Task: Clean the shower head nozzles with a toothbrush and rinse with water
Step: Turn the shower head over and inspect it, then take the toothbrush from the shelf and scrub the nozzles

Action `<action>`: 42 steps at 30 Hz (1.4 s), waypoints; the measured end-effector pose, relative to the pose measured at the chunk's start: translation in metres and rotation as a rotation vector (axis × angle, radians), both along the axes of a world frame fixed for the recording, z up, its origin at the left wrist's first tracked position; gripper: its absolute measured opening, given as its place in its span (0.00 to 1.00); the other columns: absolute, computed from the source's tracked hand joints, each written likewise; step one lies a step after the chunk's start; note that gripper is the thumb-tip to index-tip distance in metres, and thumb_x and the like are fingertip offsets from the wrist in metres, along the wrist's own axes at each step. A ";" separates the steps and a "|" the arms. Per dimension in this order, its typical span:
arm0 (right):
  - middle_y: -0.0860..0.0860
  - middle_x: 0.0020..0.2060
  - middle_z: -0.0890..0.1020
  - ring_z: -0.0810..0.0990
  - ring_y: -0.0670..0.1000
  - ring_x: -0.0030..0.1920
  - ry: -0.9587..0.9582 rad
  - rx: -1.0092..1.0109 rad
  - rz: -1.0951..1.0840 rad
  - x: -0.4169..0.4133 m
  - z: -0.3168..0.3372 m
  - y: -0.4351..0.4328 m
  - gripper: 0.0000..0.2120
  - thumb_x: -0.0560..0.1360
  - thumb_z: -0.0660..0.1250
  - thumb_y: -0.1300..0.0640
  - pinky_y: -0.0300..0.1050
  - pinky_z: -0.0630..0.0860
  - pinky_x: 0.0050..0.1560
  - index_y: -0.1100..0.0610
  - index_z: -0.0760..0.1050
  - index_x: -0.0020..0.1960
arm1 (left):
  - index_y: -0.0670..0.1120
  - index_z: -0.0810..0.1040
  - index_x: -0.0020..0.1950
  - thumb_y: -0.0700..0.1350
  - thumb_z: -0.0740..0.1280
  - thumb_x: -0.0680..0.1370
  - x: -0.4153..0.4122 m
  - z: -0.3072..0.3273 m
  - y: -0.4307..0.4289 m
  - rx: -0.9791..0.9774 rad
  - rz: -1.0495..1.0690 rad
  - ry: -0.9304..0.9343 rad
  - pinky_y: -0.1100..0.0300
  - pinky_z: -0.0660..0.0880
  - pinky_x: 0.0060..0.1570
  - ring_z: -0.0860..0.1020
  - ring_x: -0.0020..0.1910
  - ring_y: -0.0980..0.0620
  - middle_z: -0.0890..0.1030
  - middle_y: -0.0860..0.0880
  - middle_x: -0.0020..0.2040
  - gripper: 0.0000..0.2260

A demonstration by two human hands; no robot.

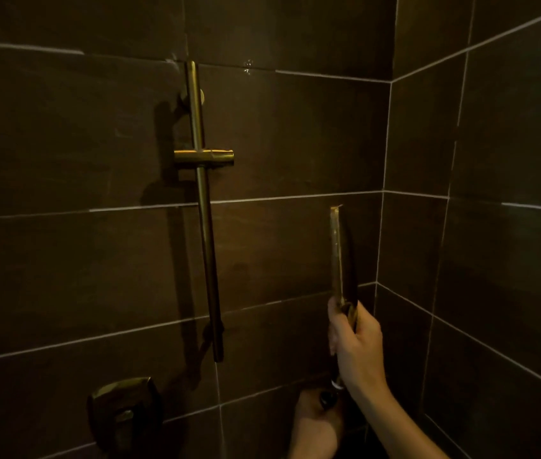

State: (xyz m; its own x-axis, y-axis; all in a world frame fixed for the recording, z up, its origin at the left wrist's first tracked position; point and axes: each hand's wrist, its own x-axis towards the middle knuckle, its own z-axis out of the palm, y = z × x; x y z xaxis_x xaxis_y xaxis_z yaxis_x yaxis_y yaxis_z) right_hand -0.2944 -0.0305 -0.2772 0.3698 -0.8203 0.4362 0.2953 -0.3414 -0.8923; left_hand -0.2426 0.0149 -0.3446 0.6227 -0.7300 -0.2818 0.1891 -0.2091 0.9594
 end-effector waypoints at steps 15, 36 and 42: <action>0.52 0.28 0.73 0.69 0.48 0.26 0.156 0.143 -0.033 -0.019 0.000 -0.042 0.14 0.80 0.64 0.51 0.41 0.67 0.29 0.60 0.77 0.41 | 0.58 0.69 0.50 0.53 0.69 0.76 0.008 0.033 -0.011 0.143 -0.126 -0.245 0.59 0.69 0.61 0.73 0.53 0.56 0.73 0.58 0.47 0.09; 0.57 0.45 0.79 0.76 0.57 0.52 0.206 0.534 -0.167 0.049 0.032 -0.098 0.06 0.76 0.68 0.65 0.60 0.66 0.70 0.57 0.77 0.42 | 0.44 0.65 0.67 0.60 0.49 0.83 0.226 0.333 -0.080 0.231 0.067 -1.927 0.43 0.69 0.60 0.80 0.52 0.40 0.83 0.42 0.53 0.23; 0.59 0.49 0.80 0.74 0.58 0.57 0.085 0.571 -0.098 0.074 0.043 -0.087 0.04 0.78 0.67 0.64 0.59 0.64 0.71 0.57 0.78 0.49 | 0.46 0.70 0.61 0.60 0.55 0.82 0.246 0.331 -0.085 0.143 0.105 -1.969 0.46 0.71 0.56 0.77 0.54 0.42 0.79 0.42 0.56 0.19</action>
State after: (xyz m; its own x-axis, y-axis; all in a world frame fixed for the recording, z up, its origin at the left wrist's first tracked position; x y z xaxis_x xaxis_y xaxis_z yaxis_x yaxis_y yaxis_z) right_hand -0.2200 -0.1173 -0.2343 0.2947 -0.9489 -0.1130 0.2061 0.1786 -0.9621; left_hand 0.0034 -0.0703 -0.0133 0.1235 -0.7144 0.6887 -0.9149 -0.3508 -0.1997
